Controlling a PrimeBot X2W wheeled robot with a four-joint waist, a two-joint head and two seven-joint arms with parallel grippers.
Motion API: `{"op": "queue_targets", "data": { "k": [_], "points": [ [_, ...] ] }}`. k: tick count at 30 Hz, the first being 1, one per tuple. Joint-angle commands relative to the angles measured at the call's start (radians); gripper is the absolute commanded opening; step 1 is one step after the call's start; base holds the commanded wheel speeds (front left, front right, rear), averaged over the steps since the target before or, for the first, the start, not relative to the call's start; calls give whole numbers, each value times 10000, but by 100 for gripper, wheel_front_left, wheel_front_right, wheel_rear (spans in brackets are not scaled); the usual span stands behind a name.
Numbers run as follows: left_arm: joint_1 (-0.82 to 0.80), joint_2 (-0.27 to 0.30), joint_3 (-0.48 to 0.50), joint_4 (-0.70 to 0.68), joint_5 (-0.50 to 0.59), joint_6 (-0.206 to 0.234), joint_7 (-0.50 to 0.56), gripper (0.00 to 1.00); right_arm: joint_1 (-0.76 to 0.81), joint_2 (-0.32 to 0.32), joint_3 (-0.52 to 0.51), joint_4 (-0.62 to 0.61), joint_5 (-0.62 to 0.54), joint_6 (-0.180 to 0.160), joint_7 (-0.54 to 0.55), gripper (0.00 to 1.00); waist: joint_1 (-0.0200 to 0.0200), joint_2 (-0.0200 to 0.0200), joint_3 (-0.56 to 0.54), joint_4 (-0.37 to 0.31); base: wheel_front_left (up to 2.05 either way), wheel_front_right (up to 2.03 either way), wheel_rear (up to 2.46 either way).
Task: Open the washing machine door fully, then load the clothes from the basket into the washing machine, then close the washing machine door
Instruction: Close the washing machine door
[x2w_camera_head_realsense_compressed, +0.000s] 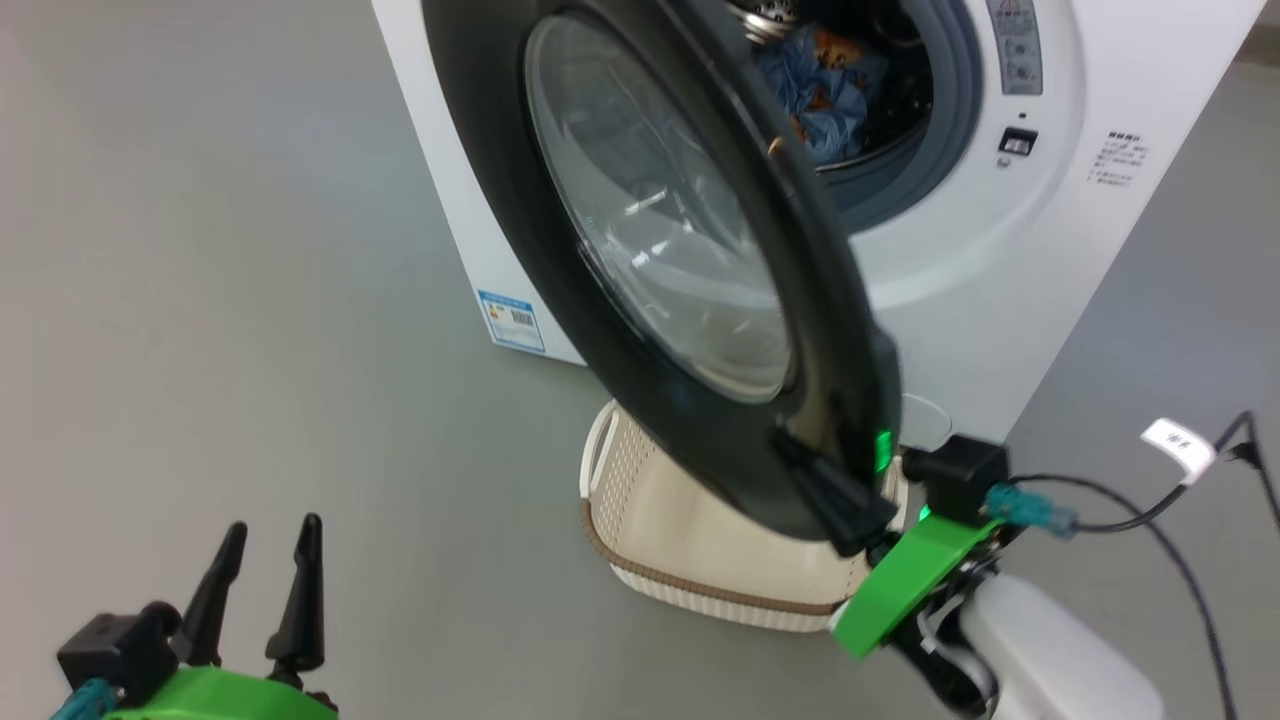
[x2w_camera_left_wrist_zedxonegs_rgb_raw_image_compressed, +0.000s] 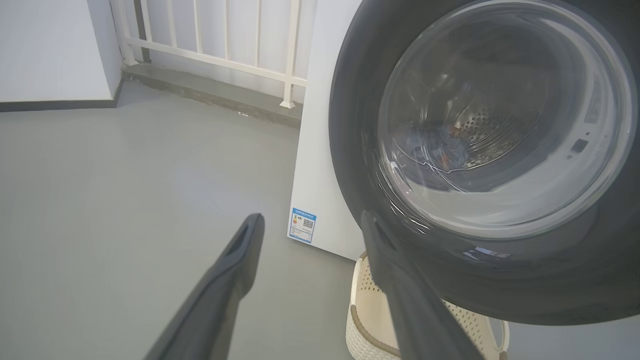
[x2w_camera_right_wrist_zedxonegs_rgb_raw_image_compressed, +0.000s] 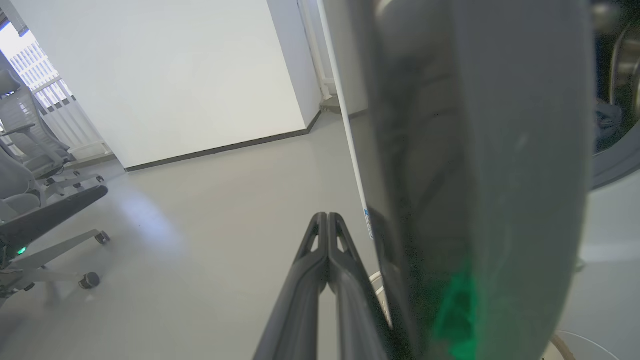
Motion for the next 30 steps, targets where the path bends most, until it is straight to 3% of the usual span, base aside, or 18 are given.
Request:
{"op": "queue_targets", "data": {
  "k": [1, 10, 30],
  "points": [
    [-552, 286, 364, -298, -75, -23, -136, 100, -397, -67, -252, -138, -89, 8, -49, 0, 0, 0, 409, 14, 0, 0, 0],
    [-1013, 301, 315, -472, -228, -23, -136, 100, -1218, -165, -2474, 284, -655, 8, -49, 0, 0, 0, 1517, 81, 0, 0, 0],
    [-1997, 204, 131, -601, -572, -23, -136, 100, -4221, -465, -4660, 1659, -1763, 8, -49, 0, 0, 0, 3242, 439, 0, 0, 0]
  ]
}}
